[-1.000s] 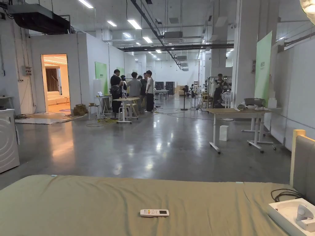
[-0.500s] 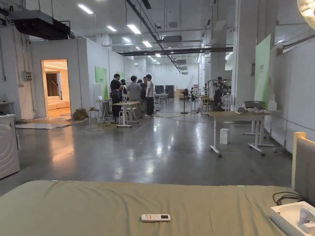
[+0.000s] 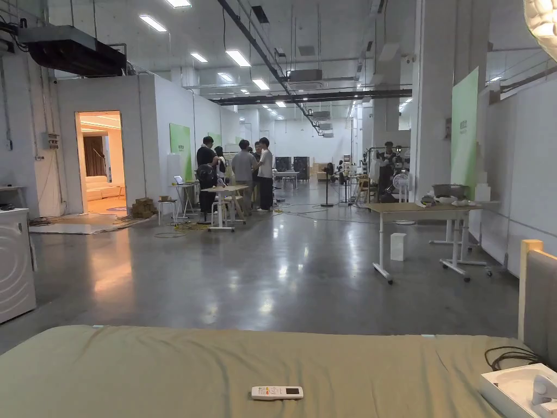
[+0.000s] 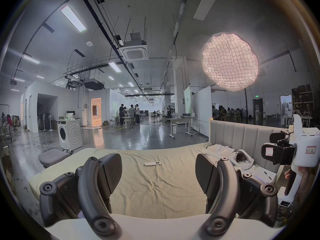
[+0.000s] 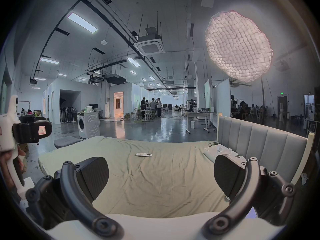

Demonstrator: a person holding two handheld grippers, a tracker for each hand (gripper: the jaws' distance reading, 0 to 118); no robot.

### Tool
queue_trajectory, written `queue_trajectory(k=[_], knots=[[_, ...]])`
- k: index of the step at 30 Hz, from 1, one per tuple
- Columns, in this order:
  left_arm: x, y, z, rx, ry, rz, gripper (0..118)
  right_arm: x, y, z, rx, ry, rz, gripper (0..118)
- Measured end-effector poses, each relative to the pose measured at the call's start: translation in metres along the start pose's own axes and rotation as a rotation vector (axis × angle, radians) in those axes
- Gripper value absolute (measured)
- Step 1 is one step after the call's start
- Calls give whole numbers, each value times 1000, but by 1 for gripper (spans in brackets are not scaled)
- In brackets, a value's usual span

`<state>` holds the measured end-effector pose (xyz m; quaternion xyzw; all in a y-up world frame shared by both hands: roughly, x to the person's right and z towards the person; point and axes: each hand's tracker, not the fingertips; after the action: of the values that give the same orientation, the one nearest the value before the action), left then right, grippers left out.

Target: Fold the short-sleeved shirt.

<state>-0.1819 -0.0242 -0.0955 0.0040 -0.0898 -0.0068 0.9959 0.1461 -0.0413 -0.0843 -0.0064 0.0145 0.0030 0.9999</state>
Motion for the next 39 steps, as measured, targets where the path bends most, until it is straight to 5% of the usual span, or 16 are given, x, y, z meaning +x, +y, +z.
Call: queue_trajectory(k=[21, 25, 29, 31, 36, 39], knots=[[-1, 1, 3, 18, 25, 6, 91, -4, 0, -1, -20, 11, 38, 118], [-4, 5, 7, 41, 32, 22, 91, 3, 5, -2, -22, 99, -80, 118], [-7, 7, 7, 44, 29, 37, 91, 9, 22, -3, -122, 288, -388, 118], [-7, 9, 8, 43, 26, 43, 91, 1, 32, 3, -140, 308, -505, 118], [-8, 10, 6, 42, 12, 58, 91, -13, 43, 7, -123, 349, -509, 118], [-8, 11, 7, 41, 9, 44, 91, -21, 50, 6, -190, 245, -522, 118]])
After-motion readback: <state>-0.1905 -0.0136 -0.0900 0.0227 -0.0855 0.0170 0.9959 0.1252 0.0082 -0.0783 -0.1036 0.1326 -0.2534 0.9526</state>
